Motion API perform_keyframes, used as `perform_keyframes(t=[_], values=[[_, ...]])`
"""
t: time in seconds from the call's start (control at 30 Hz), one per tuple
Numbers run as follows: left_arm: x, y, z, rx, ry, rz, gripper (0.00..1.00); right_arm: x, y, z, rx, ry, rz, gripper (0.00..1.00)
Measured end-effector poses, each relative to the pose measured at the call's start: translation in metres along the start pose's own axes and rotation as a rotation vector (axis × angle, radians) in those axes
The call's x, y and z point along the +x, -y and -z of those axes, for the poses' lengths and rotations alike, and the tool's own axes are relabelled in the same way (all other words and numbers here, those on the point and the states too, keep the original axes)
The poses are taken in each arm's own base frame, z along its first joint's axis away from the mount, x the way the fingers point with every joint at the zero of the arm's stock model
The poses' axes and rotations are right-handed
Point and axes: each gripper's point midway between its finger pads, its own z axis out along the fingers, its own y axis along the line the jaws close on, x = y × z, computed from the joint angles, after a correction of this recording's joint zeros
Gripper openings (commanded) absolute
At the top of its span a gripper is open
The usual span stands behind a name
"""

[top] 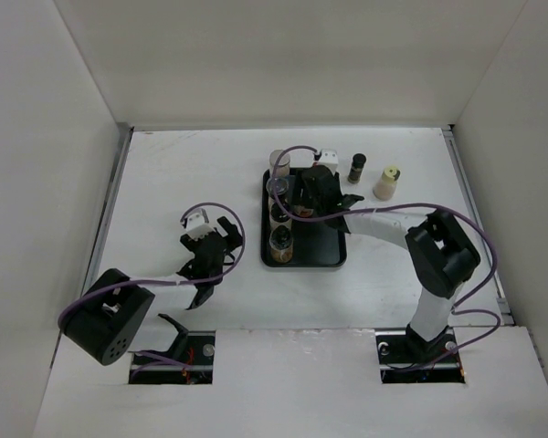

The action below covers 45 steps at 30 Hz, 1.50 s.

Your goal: Organize the condiment bottles

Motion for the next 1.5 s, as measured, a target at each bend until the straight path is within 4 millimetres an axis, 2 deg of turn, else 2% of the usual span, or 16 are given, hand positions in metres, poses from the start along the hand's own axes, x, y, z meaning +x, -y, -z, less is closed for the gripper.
perform_keyframes(t=[0.17, 0.27, 0.43, 0.57, 0.6, 0.67, 0.7, 0.77, 0.8, 0.9, 1.03, 1.13, 1.33, 1.43, 1.5], values=[[0.006, 0.006, 0.004, 0.027, -0.015, -0.057, 0.83, -0.02, -0.008, 0.001, 0.001, 0.055, -0.038, 0.89], [0.007, 0.011, 0.008, 0.047, -0.018, -0.081, 0.83, -0.025, -0.008, 0.006, -0.002, 0.065, -0.058, 0.89], [0.003, 0.016, 0.01, 0.062, -0.006, -0.083, 0.83, -0.036, -0.002, 0.029, -0.009, 0.086, -0.09, 0.78], [0.002, 0.02, 0.014, 0.074, -0.009, -0.088, 0.83, -0.051, 0.02, 0.051, 0.011, 0.128, -0.114, 0.51], [0.0, 0.021, 0.015, 0.08, -0.004, -0.083, 0.83, -0.057, 0.032, 0.053, 0.03, 0.142, -0.126, 0.49], [-0.005, 0.024, 0.016, 0.089, 0.008, -0.07, 0.83, -0.072, 0.06, 0.048, 0.089, 0.169, -0.148, 0.54], [-0.006, 0.025, 0.016, 0.091, 0.011, -0.067, 0.83, -0.077, 0.076, 0.044, 0.124, 0.178, -0.158, 0.63], [-0.006, 0.025, 0.016, 0.091, 0.011, -0.067, 0.83, -0.087, 0.11, 0.031, 0.208, 0.187, -0.169, 0.88], [-0.005, 0.024, 0.016, 0.09, 0.009, -0.067, 0.83, -0.09, 0.126, 0.024, 0.246, 0.186, -0.168, 0.92], [-0.004, 0.024, 0.017, 0.091, 0.003, -0.067, 0.83, -0.097, 0.155, -0.001, 0.317, 0.175, -0.161, 0.95], [0.001, 0.024, 0.016, 0.093, -0.012, -0.07, 0.84, -0.1, 0.163, -0.031, 0.323, 0.141, -0.145, 0.94], [0.005, 0.023, 0.015, 0.087, -0.022, -0.071, 0.85, -0.101, 0.16, -0.047, 0.307, 0.119, -0.133, 0.87], [0.013, 0.02, 0.014, 0.074, -0.043, -0.072, 0.86, -0.097, 0.162, -0.064, 0.305, 0.081, -0.108, 0.64], [0.013, 0.019, 0.014, 0.073, -0.045, -0.067, 0.87, -0.095, 0.167, -0.068, 0.315, 0.063, -0.101, 0.44], [0.014, 0.019, 0.013, 0.069, -0.046, -0.064, 0.96, -0.095, 0.169, -0.069, 0.319, 0.06, -0.105, 0.38]])
